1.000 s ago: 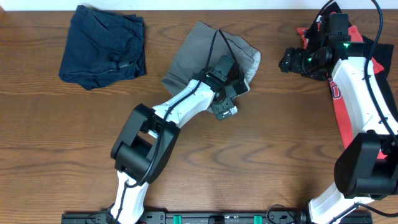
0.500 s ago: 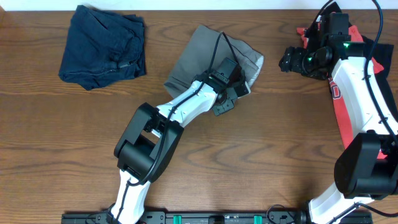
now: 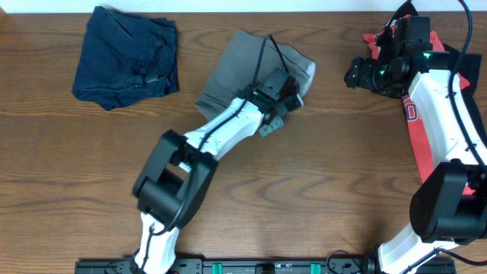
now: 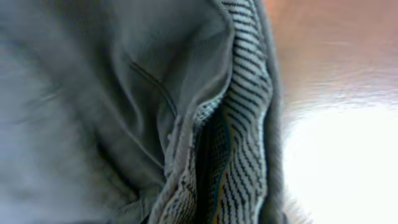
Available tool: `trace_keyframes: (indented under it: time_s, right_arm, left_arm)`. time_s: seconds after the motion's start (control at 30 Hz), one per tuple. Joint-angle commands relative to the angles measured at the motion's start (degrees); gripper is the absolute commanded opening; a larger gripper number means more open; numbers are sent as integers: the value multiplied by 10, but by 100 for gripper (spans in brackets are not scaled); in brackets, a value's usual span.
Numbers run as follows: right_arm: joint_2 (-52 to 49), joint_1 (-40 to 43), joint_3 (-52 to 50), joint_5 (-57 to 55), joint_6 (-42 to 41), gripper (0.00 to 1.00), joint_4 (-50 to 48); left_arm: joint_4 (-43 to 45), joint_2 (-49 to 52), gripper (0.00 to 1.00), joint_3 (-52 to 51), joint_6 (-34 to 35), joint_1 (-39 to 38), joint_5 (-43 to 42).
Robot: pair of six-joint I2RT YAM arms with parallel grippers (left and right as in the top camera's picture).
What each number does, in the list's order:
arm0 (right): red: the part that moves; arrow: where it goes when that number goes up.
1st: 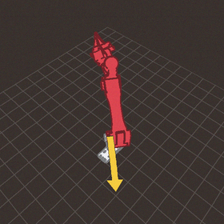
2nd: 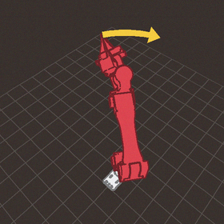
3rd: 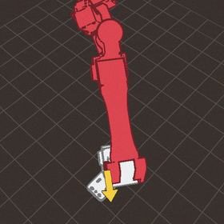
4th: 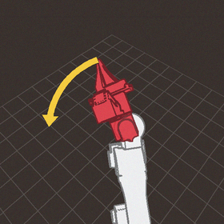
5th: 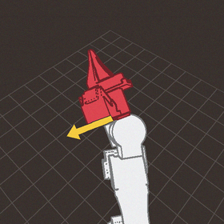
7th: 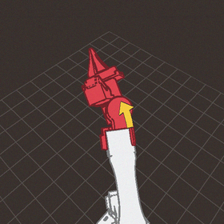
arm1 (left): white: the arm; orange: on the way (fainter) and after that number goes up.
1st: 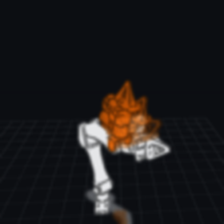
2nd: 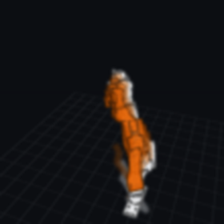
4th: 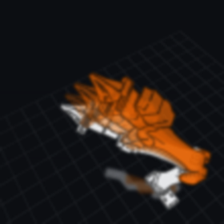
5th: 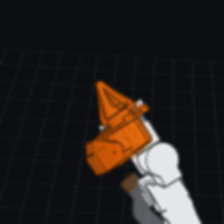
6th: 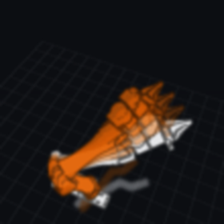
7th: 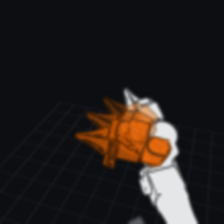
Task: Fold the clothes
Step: 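Carry the folded shorts with the left gripper onto the navy stack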
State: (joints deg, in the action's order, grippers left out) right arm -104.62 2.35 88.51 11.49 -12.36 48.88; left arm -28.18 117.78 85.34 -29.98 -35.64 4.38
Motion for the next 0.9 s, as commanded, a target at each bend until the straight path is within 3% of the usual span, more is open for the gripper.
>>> trace_keyframes:
  time_s: [0.0,0.2,0.33,0.7,0.87]
  right_arm:
    - [0,4,3,-5,9,85,2]
    - [0,4,3,-5,9,85,2]
    - [0,4,3,-5,9,85,2]
    - [0,4,3,-5,9,85,2]
    - [0,4,3,-5,9,85,1]
  left_arm:
    - [5,-80,6,28,18,25,58]
    - [42,-152,6,30,17,68,61]
    - [70,-181,6,30,16,100,109]
    - [203,-206,6,31,-89,197,215]
    - [275,-206,6,31,-95,244,221]
